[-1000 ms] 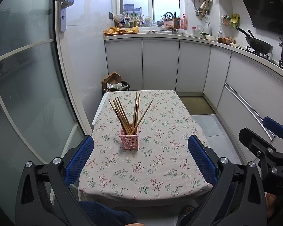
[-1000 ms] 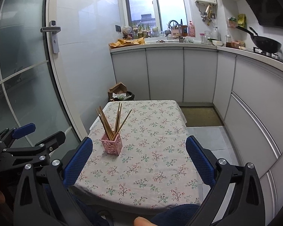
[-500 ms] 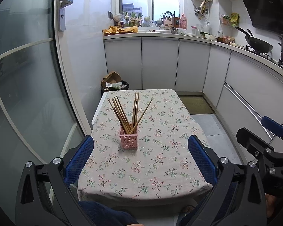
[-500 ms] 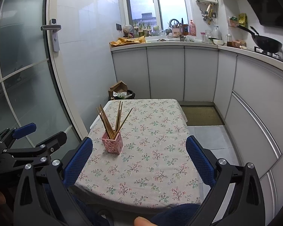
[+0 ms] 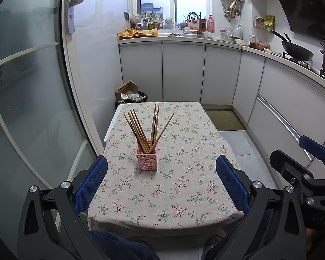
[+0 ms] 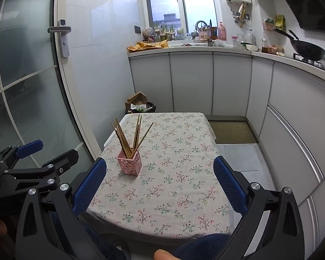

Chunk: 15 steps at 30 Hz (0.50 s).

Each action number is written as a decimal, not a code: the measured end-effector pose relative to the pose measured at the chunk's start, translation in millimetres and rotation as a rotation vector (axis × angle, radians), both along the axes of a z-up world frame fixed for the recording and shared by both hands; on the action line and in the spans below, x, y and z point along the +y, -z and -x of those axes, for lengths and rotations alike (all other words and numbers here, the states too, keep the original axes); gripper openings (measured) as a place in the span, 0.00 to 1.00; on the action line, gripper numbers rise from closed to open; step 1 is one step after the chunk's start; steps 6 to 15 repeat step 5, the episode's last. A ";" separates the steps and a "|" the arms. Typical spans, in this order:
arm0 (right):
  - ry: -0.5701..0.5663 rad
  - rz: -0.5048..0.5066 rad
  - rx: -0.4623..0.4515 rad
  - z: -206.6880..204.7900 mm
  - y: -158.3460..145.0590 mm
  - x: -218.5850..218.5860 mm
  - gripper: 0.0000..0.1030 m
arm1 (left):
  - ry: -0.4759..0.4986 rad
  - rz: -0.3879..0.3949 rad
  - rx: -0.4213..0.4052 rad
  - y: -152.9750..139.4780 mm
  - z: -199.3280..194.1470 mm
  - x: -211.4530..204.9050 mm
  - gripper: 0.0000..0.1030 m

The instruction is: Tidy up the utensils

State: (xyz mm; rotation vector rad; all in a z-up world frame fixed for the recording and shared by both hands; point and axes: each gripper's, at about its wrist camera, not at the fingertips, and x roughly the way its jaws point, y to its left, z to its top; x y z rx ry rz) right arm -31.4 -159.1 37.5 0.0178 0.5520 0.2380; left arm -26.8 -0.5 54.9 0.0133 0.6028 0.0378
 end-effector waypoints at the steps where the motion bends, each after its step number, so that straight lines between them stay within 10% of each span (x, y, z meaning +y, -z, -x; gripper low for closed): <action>1: 0.000 0.000 0.000 -0.1 -0.1 0.3 0.93 | 0.000 0.000 -0.001 -0.2 0.0 0.4 0.93; 15: 0.000 0.002 0.000 -0.2 0.0 0.2 0.93 | -0.001 0.002 -0.003 -0.8 -0.6 -1.0 0.93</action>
